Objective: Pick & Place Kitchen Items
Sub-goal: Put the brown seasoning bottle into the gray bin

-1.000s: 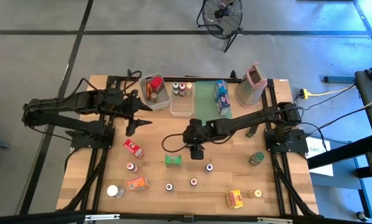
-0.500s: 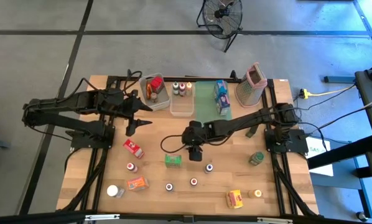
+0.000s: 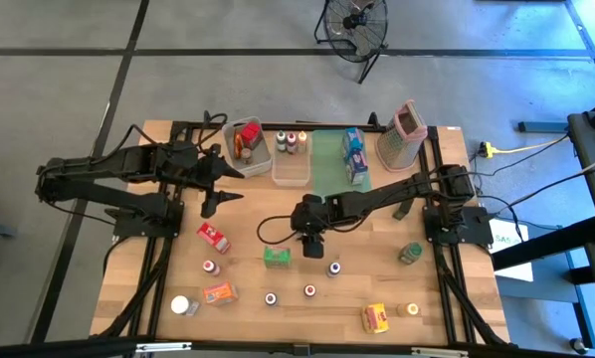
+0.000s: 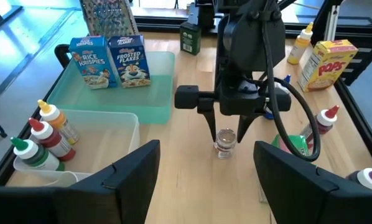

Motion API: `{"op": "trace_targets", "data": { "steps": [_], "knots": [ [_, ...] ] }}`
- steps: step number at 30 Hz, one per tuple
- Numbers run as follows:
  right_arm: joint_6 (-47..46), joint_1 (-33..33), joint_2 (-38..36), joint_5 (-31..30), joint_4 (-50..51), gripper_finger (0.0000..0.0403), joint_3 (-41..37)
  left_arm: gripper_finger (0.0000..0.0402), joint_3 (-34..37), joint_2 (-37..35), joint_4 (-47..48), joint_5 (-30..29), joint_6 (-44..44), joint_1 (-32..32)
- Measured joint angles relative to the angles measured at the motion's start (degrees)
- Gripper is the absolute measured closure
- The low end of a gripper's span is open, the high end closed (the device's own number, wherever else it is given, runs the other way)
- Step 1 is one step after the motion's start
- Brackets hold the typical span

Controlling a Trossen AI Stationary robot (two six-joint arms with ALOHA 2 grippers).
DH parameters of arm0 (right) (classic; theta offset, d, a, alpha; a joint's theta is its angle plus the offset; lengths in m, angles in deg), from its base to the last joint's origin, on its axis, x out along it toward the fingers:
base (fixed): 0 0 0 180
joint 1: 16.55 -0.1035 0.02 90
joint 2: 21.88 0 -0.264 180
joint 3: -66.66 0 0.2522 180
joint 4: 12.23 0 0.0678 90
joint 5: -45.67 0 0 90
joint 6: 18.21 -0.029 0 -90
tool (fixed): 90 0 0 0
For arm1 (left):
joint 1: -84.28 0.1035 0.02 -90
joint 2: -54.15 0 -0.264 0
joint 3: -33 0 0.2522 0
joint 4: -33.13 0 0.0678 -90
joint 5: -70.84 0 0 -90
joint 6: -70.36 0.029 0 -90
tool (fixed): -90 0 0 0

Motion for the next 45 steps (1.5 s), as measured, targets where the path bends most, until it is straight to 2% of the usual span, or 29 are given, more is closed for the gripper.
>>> {"op": "trace_targets", "data": {
  "steps": [7,15,19,27,35,41,45],
  "knots": [
    [-0.4,0.0,0.0,0.0,0.2,0.0224,0.0,0.0146,0.0,0.0,0.0,0.0,0.0,0.0],
    [-0.4,0.0,0.0,-0.2,0.3,0.0225,0.0,0.0146,0.0,0.0,0.1,0.0,0.9,0.0],
    [-0.4,0.0,-0.1,-2.3,3.1,0.0226,1.2,0.0146,0.0,0.0,0.4,0.0,2.4,0.0],
    [-0.4,0.0,-0.3,-6.6,15.1,0.0227,9.5,0.0146,0.0,0.0,2.1,0.1,4.8,0.0],
    [-0.4,-0.9,-0.4,-14.8,26.0,0.0227,21.8,0.0146,0.2,1.6,3.1,-0.2,9.6,-0.2],
    [2.0,-2.5,-0.4,-21.5,27.1,0.0227,29.5,0.0146,4.1,2.7,-0.8,-0.1,14.1,-0.8],
    [4.7,-2.7,-0.4,-22.0,23.5,0.0227,31.5,0.0146,8.1,2.7,-7.7,-0.1,14.5,-0.8]
  ]
}}
